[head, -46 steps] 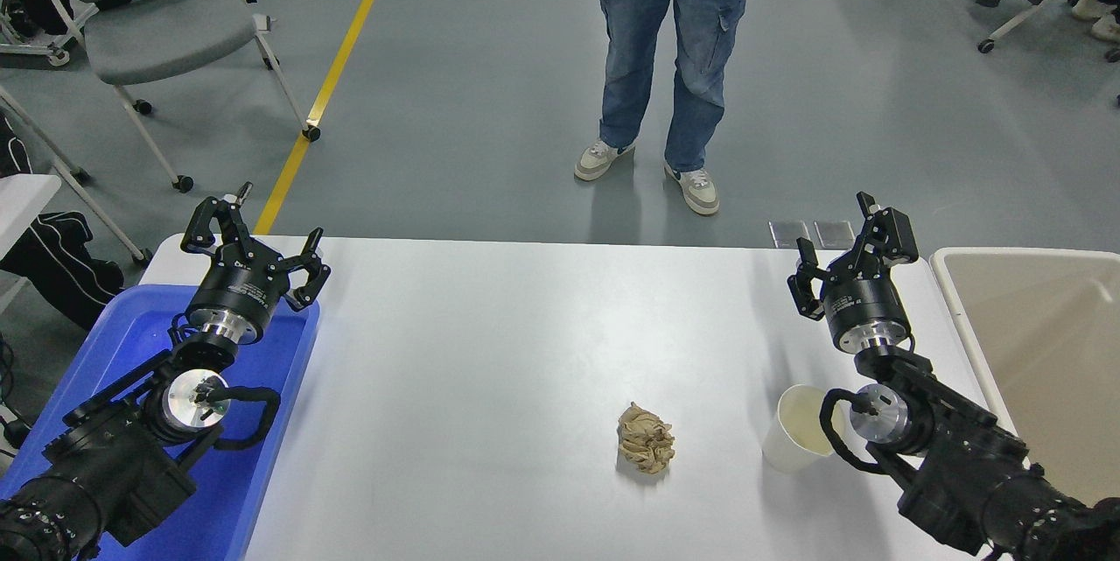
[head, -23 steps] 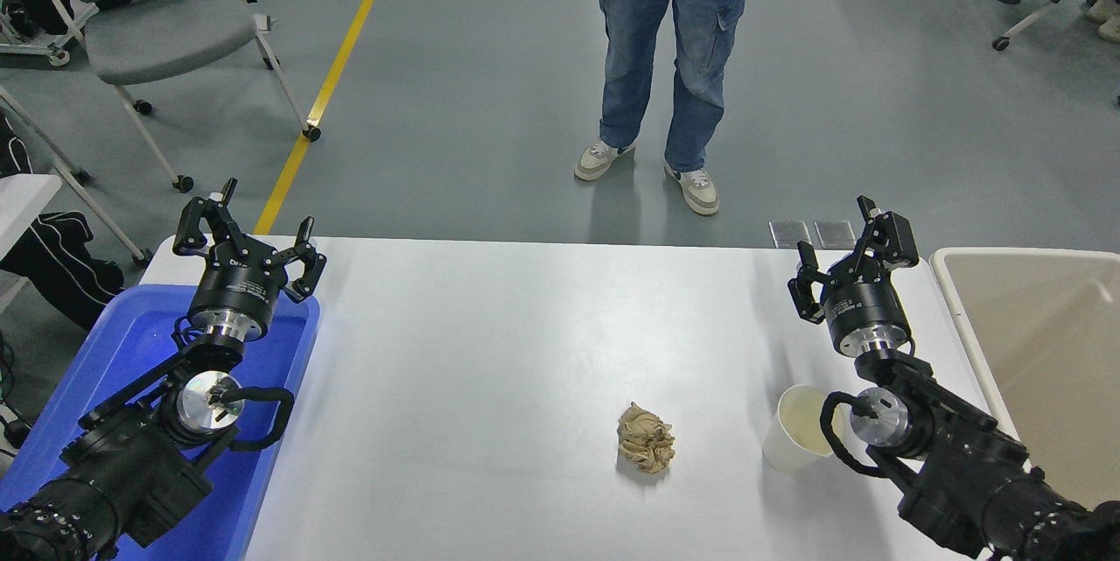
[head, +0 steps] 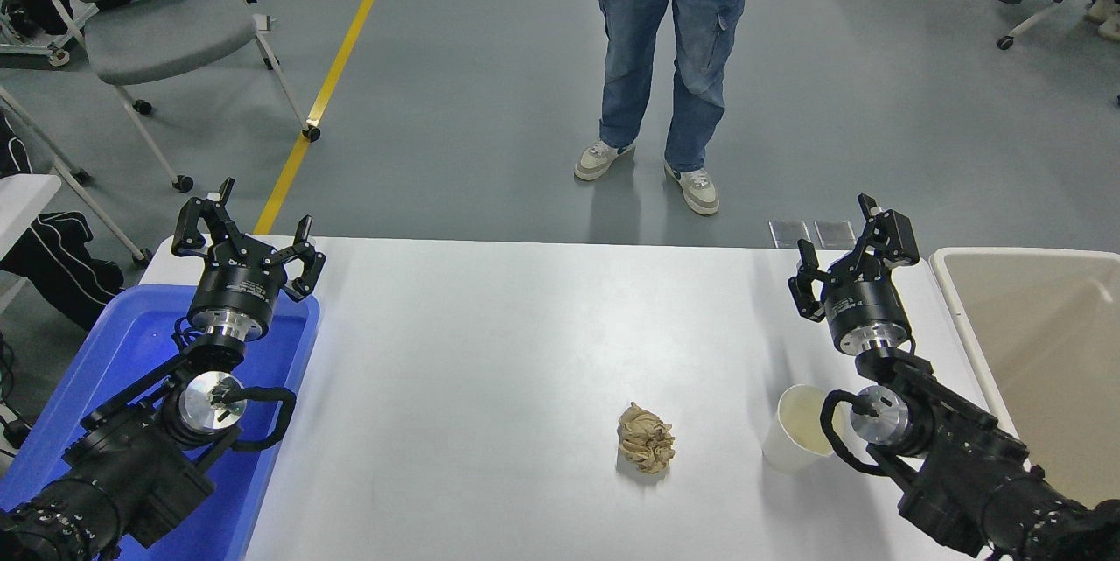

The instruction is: Dispose of the paper cup in the dustbin

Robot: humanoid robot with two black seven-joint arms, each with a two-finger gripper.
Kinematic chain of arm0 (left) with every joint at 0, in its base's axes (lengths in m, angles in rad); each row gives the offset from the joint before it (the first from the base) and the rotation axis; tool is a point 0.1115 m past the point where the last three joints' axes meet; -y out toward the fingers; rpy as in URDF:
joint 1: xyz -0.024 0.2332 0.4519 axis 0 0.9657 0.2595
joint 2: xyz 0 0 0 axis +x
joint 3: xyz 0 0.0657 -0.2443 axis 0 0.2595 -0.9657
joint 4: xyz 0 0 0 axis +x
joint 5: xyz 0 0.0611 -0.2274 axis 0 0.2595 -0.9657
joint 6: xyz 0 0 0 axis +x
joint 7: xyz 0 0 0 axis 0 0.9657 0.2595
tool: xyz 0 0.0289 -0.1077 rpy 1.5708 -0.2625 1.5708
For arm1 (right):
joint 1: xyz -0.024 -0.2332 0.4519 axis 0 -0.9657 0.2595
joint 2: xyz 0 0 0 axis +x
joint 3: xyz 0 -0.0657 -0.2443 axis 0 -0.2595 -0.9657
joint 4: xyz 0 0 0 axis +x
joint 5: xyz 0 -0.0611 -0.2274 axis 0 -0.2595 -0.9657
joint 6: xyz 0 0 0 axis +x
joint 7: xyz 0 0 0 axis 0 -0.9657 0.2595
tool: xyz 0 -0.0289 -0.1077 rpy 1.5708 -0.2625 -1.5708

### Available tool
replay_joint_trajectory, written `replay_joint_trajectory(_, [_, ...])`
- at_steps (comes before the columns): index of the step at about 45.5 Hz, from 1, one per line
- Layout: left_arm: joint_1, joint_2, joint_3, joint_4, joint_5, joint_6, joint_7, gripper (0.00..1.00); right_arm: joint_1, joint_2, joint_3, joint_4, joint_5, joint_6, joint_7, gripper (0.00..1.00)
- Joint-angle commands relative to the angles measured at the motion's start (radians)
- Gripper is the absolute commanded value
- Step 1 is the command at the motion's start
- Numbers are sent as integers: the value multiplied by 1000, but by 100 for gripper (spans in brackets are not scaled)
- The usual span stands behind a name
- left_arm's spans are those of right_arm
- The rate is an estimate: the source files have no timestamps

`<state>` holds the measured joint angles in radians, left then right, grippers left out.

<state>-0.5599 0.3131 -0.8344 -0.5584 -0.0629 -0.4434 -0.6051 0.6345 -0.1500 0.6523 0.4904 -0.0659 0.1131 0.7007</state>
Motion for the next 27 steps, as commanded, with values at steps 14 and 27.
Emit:
replay_joint_trajectory(14, [0, 0, 0, 0, 0, 0, -1, 100, -6, -5, 7, 8, 5, -7, -30, 100])
replay_joint_trajectory(27, [0, 0, 0, 0, 0, 0, -1, 100, -29, -111, -19, 163, 92, -12, -84, 100])
